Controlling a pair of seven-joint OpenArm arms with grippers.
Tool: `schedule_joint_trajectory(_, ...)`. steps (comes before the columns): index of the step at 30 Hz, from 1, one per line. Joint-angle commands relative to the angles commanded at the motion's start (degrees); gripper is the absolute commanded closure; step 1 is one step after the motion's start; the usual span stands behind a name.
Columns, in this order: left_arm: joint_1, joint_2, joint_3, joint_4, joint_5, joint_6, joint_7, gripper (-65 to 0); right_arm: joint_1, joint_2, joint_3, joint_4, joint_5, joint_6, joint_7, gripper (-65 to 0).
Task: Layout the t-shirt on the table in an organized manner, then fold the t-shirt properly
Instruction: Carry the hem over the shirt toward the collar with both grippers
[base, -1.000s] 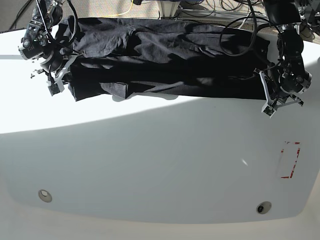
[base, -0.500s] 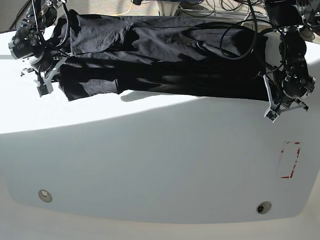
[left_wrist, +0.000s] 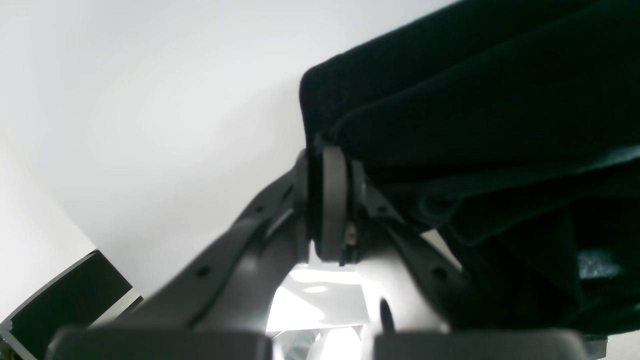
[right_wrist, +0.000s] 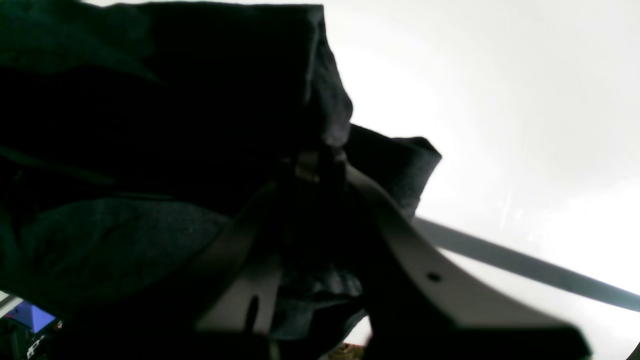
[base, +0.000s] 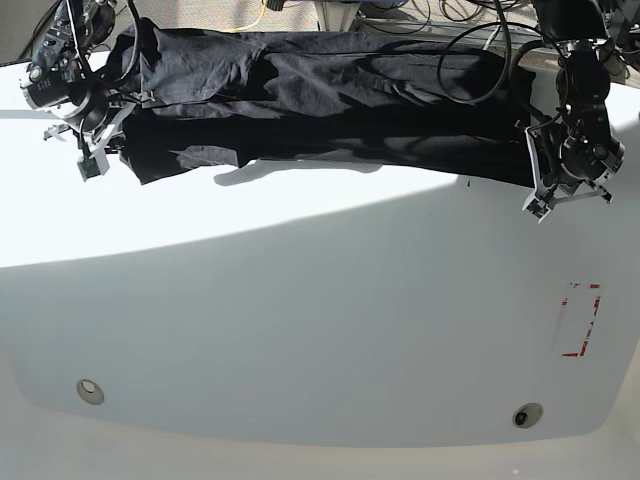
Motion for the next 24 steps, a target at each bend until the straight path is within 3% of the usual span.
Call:
schedule_joint_trajectory(4,0.7,-0.79,0.18,0.0,0.0,0.0,-0.09,-2.1,-0.79,0.0,0.0,-0.09,-0.09,0.0,0.0,-5.4)
schedule_joint_trajectory(10,0.7,-2.37,2.81,-0.18,0.0,0.0,0.0,-14.0,-1.67,-0.09,0.18,0.0,-1.58,0.0,0.0,-34.7)
schedule_joint_trajectory(11,0.79,-2.46,2.9,-0.18,0.0,0.0,0.0,-17.8,-2.02,-0.09,0.18,0.0,-2.29,0.0,0.0,-41.5)
schedule_joint_trajectory(15,0.7,-2.46,2.9,-0.26,0.26,0.0,0.0,-30.1,-2.2,-0.09,0.44,0.18,-2.81,0.0,0.0,-58.0)
schedule_joint_trajectory(18,0.44,-2.46,2.9,-0.26,0.26,0.0,0.09,-33.9,-2.11,-0.09,0.53,0.35,-2.81,0.0,0.09,-62.0)
schedule_joint_trajectory(24,-0.18,-2.46,2.9,0.53,-0.09,0.0,0.18,-34.3,0.0,-0.09,2.02,1.41,0.18,0.0,0.18,-62.0)
